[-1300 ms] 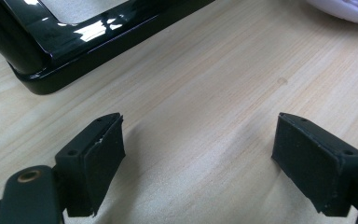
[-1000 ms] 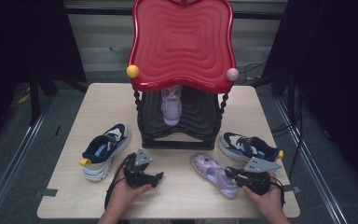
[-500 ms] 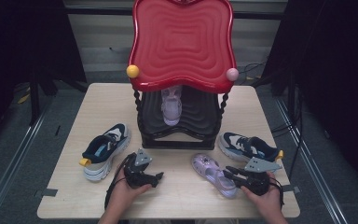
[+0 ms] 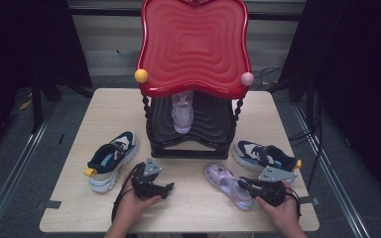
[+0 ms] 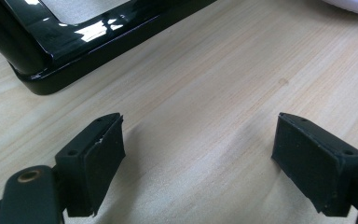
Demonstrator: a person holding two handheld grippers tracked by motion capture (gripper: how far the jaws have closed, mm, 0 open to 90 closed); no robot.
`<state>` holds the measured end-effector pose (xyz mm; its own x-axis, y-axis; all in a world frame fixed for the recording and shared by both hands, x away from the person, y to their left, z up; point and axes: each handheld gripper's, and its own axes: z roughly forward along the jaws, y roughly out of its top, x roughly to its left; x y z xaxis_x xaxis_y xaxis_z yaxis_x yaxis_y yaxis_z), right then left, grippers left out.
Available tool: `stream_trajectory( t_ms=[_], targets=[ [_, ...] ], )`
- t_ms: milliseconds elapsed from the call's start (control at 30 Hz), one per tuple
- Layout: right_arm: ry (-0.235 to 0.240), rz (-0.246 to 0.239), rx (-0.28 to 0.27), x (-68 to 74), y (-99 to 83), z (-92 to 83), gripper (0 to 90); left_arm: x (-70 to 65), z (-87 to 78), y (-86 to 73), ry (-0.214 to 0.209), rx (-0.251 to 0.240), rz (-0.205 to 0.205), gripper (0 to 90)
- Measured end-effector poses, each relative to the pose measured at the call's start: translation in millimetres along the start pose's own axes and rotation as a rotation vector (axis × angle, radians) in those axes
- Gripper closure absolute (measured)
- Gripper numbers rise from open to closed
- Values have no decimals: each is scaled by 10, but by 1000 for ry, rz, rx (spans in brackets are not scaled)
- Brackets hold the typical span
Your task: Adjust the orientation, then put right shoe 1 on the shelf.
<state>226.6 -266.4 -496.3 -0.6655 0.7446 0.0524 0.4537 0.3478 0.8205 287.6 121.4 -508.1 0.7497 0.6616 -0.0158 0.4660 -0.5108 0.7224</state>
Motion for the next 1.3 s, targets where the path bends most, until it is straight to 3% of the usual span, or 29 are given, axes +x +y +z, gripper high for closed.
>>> stream_trajectory(
  t_ms=[167,567,900,1300],
  targets=[
    [-14,17,-45,-1,68,-119,812,0,0,0,0,1,0,160],
    [-36,38,-82,111,214,-286,820,0,0,0,0,0,0,160],
    [-71,20,-124,166,399,-424,821,0,-1,0,0,1,0,160],
    [-109,33,-211,278,644,-404,823,-2,1,0,-1,-1,-2,160]
  ],
)
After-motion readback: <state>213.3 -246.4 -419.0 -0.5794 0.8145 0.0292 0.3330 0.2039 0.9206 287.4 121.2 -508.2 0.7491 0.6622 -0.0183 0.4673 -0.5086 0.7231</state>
